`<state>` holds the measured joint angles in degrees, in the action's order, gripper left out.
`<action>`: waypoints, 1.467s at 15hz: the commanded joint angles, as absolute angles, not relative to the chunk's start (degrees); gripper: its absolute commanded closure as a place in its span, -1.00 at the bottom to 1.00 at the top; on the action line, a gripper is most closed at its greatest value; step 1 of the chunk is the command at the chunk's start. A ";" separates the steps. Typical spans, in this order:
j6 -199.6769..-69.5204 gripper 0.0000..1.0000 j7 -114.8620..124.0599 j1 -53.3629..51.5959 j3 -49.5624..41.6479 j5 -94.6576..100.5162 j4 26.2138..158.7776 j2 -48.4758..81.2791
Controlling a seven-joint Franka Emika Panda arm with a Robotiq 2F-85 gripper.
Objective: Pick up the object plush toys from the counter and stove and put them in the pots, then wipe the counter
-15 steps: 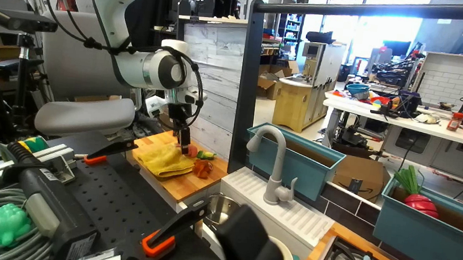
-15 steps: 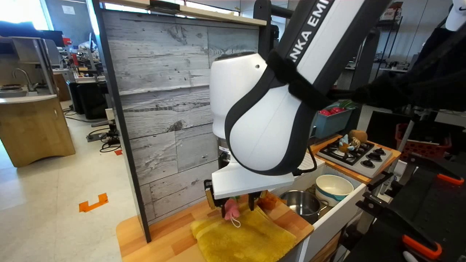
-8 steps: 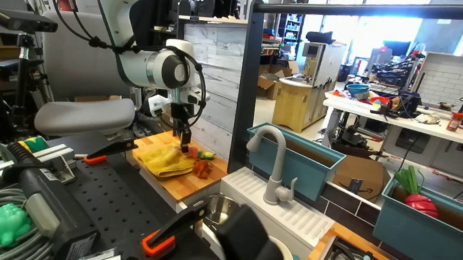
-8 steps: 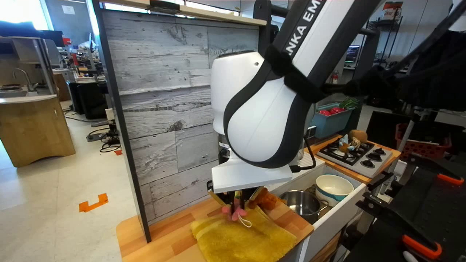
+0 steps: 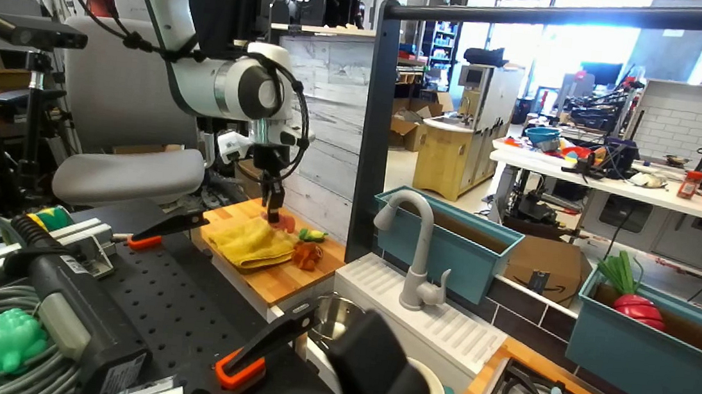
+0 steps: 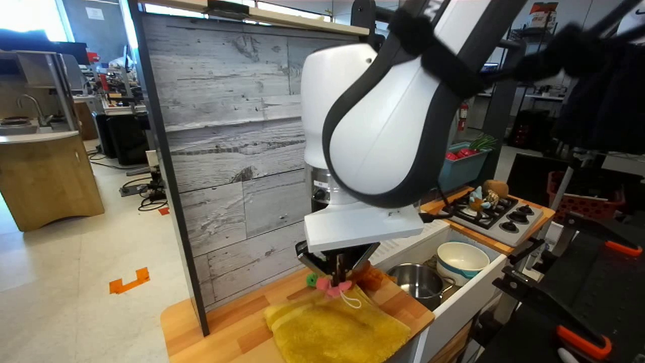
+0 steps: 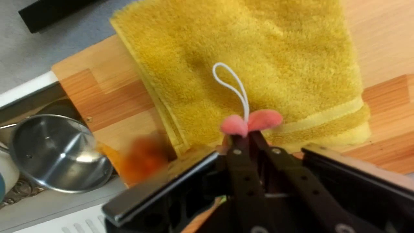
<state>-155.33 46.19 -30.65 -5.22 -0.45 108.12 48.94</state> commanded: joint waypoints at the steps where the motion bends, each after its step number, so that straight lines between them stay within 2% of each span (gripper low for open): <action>1: -155.97 0.96 44.41 -29.10 -5.80 0.67 121.49 35.87; 5: -163.20 0.96 47.20 -26.05 -11.74 1.95 128.60 30.26; 11: -161.02 0.96 44.82 -18.21 -12.43 0.37 128.36 31.11; 12: -161.07 0.70 44.95 -17.72 -12.42 0.24 128.40 31.25; 13: -160.99 0.30 44.75 -17.30 -12.25 0.21 128.54 31.09; 22: -162.79 -0.97 42.31 -17.06 -8.05 -0.18 129.93 27.37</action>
